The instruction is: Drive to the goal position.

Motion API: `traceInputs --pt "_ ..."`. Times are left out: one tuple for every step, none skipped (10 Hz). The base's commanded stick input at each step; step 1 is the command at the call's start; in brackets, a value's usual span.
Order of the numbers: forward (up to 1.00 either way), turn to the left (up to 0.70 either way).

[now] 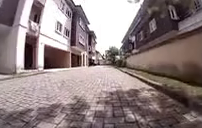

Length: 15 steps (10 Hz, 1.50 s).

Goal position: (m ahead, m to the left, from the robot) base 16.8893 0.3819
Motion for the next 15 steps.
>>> traceInputs --pt "0.5 0.0" --pt "0.5 0.0" --pt "0.5 0.0" --pt "0.5 0.0" --pt "0.5 0.0" --pt "0.5 -0.5" --pt "0.5 -0.5" --pt "0.5 -0.5" --pt "0.5 -0.5" --pt "0.5 -0.5" --pt "0.5 -0.36" --pt "0.5 -0.19" --pt "0.5 -0.02" --pt "0.5 0.0" --pt "0.5 0.0"
